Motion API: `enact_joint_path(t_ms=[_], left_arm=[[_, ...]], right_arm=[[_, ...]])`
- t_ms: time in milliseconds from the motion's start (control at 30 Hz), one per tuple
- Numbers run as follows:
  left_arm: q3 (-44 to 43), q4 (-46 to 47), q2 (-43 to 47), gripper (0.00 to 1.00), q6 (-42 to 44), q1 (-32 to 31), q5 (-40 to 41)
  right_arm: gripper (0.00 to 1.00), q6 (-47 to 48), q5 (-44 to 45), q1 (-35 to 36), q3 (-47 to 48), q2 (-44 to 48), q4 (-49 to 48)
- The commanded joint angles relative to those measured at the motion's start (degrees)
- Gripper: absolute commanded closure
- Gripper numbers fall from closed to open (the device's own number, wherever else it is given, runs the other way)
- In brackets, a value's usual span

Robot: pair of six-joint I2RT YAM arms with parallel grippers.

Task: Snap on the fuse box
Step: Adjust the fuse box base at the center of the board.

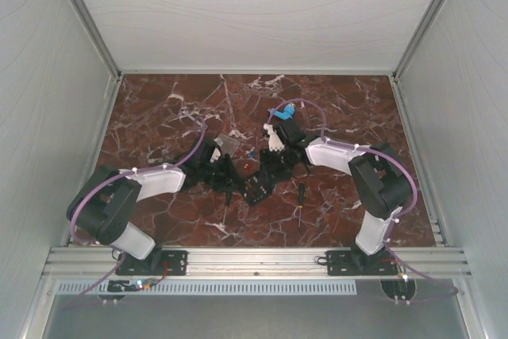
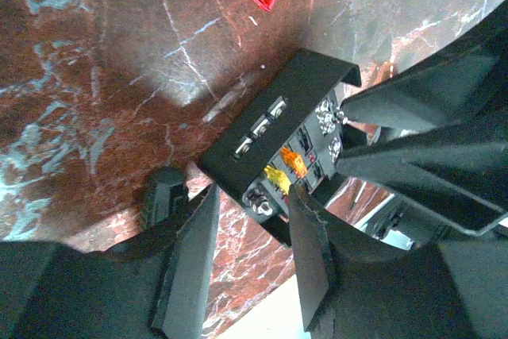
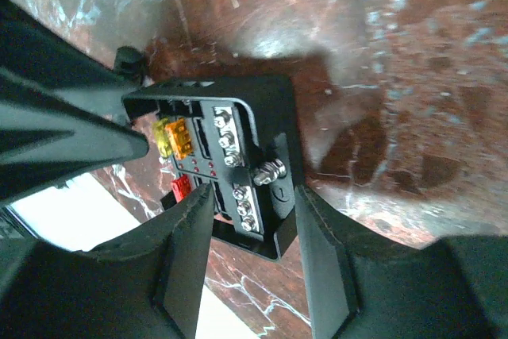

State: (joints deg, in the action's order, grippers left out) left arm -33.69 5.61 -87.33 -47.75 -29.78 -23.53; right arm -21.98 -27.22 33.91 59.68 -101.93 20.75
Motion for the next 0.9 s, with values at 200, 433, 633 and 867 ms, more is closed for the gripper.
enact_joint_path(t_ms=[200,433,633,867], left_arm=[[0.2,-1.1,3.5,0.58,0.7,0.9,0.6],[1.0,-3.3,7.7,0.45,1.8,2.4,2.4],[1.0,-4.6,9.4,0.29,2.8,3.5,3.7],[0.1,-5.1,9.6,0.13,4.3,5.0,4.4]], right_arm=[[0.57,2.7,-3.0,2.9,2.8,0.2,1.2],[0.54,7.0,13.6,0.9,7.1,3.9,3.9],[0.50,7.3,26.3,0.7,10.7,0.1,1.7],[0.45,6.2,34.6,0.3,15.3,-5.6,-2.6]])
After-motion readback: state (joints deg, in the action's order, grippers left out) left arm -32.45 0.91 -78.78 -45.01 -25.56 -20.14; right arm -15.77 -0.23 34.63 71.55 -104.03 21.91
